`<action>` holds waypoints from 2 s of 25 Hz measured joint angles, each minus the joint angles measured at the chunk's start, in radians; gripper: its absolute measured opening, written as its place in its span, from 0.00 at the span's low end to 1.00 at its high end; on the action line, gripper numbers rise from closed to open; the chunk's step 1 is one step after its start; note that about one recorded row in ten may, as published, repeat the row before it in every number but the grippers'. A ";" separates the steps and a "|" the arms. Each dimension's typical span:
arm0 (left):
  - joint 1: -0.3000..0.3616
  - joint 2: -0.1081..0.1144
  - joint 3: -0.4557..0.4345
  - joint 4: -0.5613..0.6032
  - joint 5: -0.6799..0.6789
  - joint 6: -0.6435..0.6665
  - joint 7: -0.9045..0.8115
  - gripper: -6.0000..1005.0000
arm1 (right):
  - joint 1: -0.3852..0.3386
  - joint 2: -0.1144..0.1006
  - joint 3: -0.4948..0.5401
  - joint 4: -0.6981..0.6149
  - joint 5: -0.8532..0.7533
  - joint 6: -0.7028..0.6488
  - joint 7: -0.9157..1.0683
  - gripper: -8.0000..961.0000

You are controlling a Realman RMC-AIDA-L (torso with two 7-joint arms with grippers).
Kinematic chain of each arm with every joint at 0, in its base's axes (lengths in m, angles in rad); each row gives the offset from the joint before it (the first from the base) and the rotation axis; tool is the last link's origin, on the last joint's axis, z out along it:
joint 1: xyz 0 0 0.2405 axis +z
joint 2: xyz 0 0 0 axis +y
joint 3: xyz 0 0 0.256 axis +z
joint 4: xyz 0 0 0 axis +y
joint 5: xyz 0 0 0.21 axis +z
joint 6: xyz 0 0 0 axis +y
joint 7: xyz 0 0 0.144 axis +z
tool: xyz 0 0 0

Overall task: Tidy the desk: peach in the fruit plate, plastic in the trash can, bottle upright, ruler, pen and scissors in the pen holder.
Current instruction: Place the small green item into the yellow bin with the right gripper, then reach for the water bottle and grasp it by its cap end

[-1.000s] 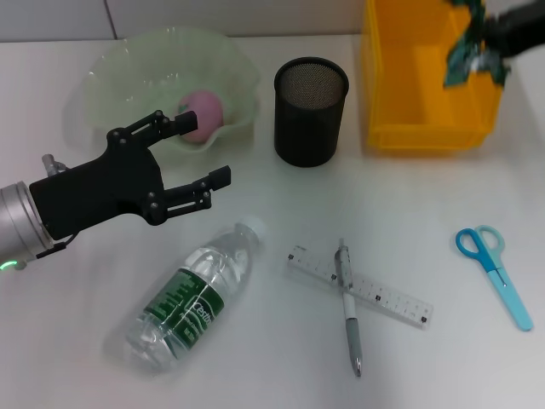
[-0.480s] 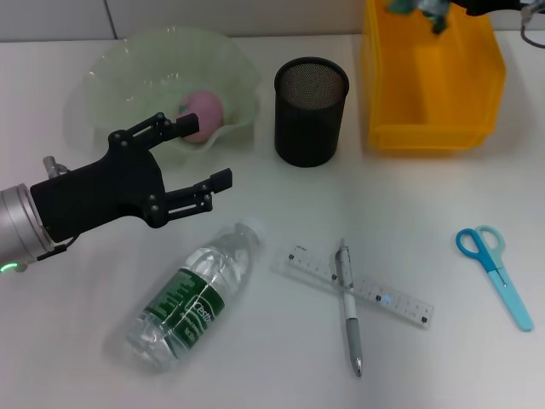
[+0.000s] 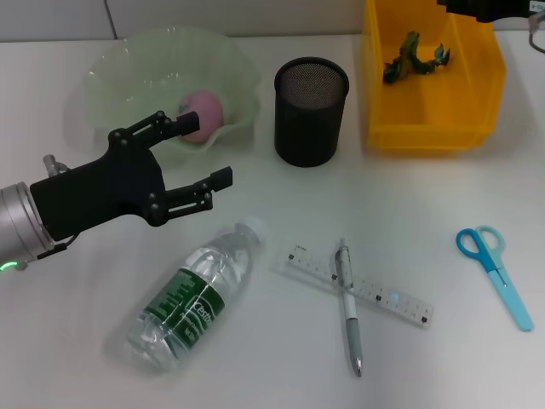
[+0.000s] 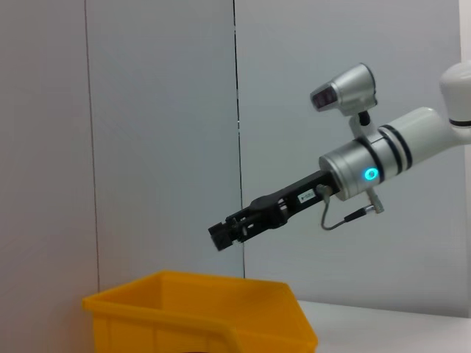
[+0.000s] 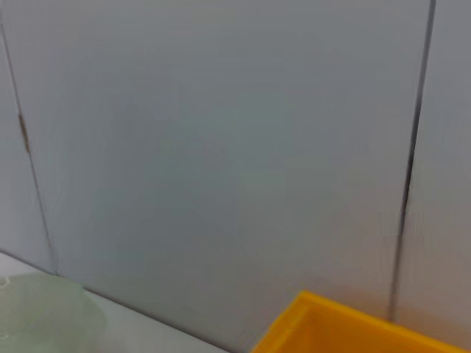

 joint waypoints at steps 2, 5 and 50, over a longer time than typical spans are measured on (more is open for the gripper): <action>0.004 0.000 -0.003 0.002 -0.005 0.003 -0.014 0.84 | -0.025 0.003 0.001 -0.056 0.018 -0.060 0.005 0.63; 0.010 0.002 -0.019 0.006 -0.009 0.023 -0.061 0.84 | -0.145 0.017 0.000 -0.229 0.167 -0.253 -0.011 0.76; -0.091 -0.036 0.922 0.927 1.119 -0.399 -2.009 0.84 | -0.466 0.020 0.014 0.181 0.415 -0.559 -0.634 0.87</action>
